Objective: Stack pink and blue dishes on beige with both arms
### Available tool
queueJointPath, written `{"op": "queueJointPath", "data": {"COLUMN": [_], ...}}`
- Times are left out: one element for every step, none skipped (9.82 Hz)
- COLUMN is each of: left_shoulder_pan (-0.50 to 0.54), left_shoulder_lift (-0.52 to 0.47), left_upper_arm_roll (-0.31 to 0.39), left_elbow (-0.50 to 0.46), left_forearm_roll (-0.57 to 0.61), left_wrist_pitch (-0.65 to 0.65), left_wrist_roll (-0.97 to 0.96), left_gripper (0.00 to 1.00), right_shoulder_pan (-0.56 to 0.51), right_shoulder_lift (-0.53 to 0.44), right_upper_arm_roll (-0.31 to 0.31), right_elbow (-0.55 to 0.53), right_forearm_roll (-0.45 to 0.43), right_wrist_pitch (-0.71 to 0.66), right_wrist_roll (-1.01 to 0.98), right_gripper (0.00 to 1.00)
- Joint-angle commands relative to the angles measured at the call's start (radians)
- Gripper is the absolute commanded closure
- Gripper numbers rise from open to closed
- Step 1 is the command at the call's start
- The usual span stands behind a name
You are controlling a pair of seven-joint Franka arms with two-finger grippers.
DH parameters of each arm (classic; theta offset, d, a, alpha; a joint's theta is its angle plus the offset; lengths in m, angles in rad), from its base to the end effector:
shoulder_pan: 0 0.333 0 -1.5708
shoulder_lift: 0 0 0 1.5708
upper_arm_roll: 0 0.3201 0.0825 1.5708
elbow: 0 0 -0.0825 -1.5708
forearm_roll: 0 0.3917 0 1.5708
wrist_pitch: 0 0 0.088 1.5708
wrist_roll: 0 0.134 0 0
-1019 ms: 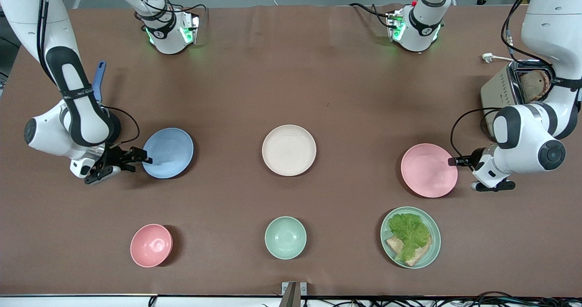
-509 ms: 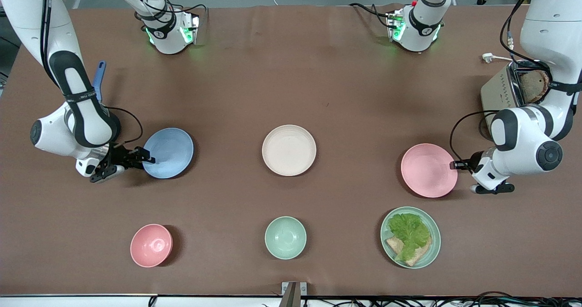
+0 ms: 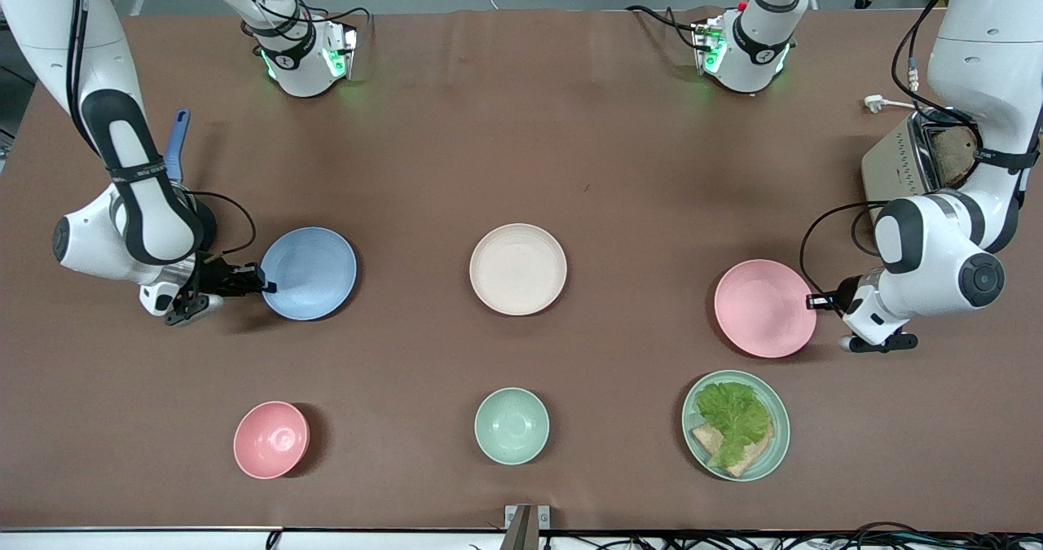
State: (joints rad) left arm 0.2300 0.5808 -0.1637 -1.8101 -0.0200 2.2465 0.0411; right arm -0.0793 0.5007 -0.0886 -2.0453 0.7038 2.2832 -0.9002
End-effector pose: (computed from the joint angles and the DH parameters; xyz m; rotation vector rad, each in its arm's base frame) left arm 0.6394 0.0451 0.1846 3.0206 0.0892 -0.1992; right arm 0.5693 -0.0693 0.1497 -2.6439 -0.2668 -0.0133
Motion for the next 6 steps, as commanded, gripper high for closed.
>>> {"op": "queueJointPath", "data": {"left_shoulder_pan": [0.008,-0.001,-0.004,-0.005,-0.005,-0.017], "left_shoulder_lift": [-0.039,-0.089,-0.125,-0.137,-0.137,-0.134], "left_upper_arm_roll": [-0.035,-0.051,-0.115,-0.166,-0.219,-0.282], "left_elbow": [0.021,0.037,0.05,0.055,0.057,0.06], "left_forearm_roll": [-0.038,-0.099,-0.13,-0.129,-0.129,-0.124], "left_wrist_pitch": [-0.066,-0.155,-0.236,-0.252,-0.255,-0.252], "left_wrist_roll": [-0.01,-0.061,-0.145,-0.256,-0.333,-0.437], "left_gripper": [1.0,1.0,1.0,1.0,1.0,1.0], "right_shoulder_pan": [0.0,0.003,0.004,0.007,0.007,0.009], "right_shoulder_lift": [-0.014,-0.017,-0.028,-0.043,-0.072,-0.103], "right_upper_arm_roll": [-0.046,-0.08,-0.11,-0.123,-0.123,-0.122], "right_elbow": [0.043,0.086,0.13,0.167,0.195,0.22], "right_forearm_roll": [0.019,0.011,0.007,-0.021,-0.067,-0.111], "right_wrist_pitch": [-0.121,-0.21,-0.294,-0.365,-0.414,-0.448], "right_wrist_roll": [0.044,0.047,0.072,0.133,0.218,0.287], "right_gripper": [1.0,1.0,1.0,1.0,1.0,1.0]}}
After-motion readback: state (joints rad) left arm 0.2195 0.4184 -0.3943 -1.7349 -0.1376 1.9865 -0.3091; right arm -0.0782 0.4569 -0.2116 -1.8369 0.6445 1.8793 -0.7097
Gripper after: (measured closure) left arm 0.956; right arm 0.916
